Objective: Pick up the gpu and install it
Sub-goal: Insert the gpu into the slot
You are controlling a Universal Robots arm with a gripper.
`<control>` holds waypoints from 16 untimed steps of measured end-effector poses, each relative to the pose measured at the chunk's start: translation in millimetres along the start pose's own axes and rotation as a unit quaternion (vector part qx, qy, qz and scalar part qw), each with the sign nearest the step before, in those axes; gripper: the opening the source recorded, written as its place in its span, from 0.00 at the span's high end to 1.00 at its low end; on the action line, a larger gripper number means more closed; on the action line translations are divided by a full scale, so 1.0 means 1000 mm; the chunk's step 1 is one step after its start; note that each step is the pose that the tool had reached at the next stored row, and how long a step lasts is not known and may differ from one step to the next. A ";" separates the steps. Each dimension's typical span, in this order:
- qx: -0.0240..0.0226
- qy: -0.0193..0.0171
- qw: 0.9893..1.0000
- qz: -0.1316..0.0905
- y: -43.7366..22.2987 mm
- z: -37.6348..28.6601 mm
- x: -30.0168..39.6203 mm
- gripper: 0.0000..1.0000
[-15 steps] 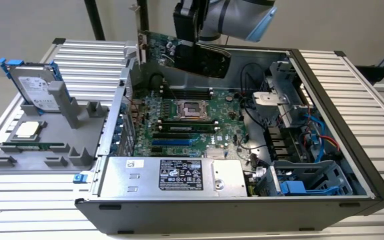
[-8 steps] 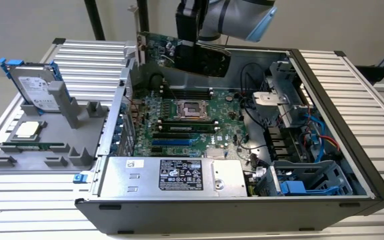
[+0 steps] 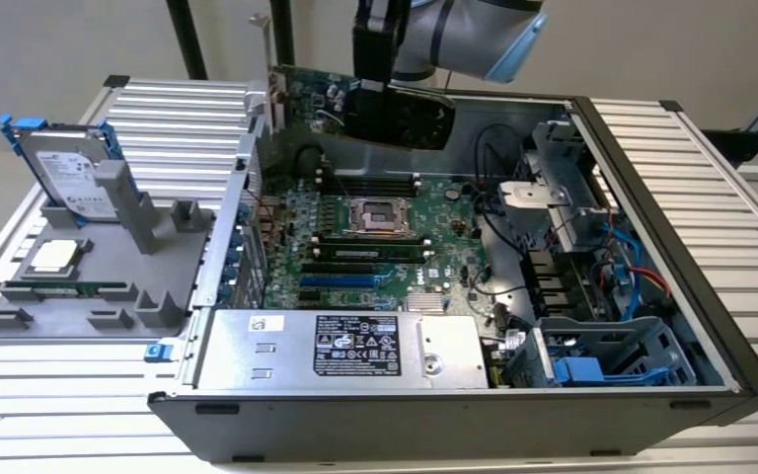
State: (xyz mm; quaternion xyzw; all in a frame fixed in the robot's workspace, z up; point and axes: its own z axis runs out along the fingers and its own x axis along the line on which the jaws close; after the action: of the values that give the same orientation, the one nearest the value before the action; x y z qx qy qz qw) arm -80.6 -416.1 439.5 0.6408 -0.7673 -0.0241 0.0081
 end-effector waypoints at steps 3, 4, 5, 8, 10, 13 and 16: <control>0.000 0.001 1.000 -0.012 0.0000 -0.0001 0.0000 1.00; 0.000 0.001 1.000 -0.016 0.0000 -0.0002 0.0000 1.00; 0.000 0.001 1.000 -0.019 0.0000 -0.0002 0.0000 1.00; -0.001 0.001 1.000 -0.031 0.0000 -0.0003 0.0000 1.00; -0.001 0.002 0.999 -0.038 0.0000 -0.0004 0.0000 1.00; -0.001 0.002 0.999 -0.049 0.0000 -0.0005 0.0000 1.00; -0.001 0.003 0.998 -0.060 0.0000 -0.0006 0.0000 1.00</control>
State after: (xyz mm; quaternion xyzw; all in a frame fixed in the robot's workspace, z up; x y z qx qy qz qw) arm -80.6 -416.1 440.0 0.6861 -0.7271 -0.0236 0.0096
